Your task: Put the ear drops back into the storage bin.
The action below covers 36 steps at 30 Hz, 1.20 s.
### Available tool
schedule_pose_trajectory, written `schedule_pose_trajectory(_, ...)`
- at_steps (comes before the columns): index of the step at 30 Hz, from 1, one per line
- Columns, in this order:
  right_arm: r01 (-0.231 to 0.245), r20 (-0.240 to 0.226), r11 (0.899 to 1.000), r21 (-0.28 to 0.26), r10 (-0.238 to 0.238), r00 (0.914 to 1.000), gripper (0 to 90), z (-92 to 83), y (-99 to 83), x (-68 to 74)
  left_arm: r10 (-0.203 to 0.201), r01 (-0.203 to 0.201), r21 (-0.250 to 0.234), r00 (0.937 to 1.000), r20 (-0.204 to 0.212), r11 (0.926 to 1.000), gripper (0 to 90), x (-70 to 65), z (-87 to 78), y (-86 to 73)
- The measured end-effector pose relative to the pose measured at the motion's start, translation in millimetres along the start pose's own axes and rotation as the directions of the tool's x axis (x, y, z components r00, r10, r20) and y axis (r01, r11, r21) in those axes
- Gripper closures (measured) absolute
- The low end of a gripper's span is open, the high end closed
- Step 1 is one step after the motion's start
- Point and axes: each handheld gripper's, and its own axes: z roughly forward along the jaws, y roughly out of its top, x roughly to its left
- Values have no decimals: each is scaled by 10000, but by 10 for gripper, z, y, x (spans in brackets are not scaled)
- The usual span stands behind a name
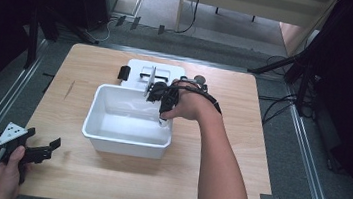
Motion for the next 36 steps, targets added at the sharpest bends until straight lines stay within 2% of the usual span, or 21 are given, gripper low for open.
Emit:
schedule_pose_trajectory(5, -191, -41, 9998, 64, 191, 9998, 720, 71, -6, 12, -17, 17, 27, 10000, 9, 10000, 3, -3, -1, -1)
schedule_pose_trajectory(11, -33, 100, 9991, 420, 29, 9999, 719, 161, 5, 57, 9, -9, 37, 10000, 21, 10000, 3, -3, 0, 0)
schedule_pose_trajectory(15, 121, 163, 9989, 452, -129, 9998, 718, 198, 11, 53, 16, -16, 38, 10000, 29, 10000, 3, -2, 1, 0)
schedule_pose_trajectory(16, 26, 175, 9987, 506, -35, 9998, 718, 197, 12, 56, 2, -3, 50, 10000, 35, 10000, 3, -2, 0, 0)
schedule_pose_trajectory(31, 32, 222, 9994, 358, -40, 9997, 709, 214, -3, 48, -5, 4, 34, 10000, 38, 10000, 3, -1, -1, -1)
schedule_pose_trajectory(36, -33, 124, 9995, 307, 30, 9999, 677, 207, -8, 50, 3, -3, 36, 10000, 32, 10000, 3, -2, -1, 0)
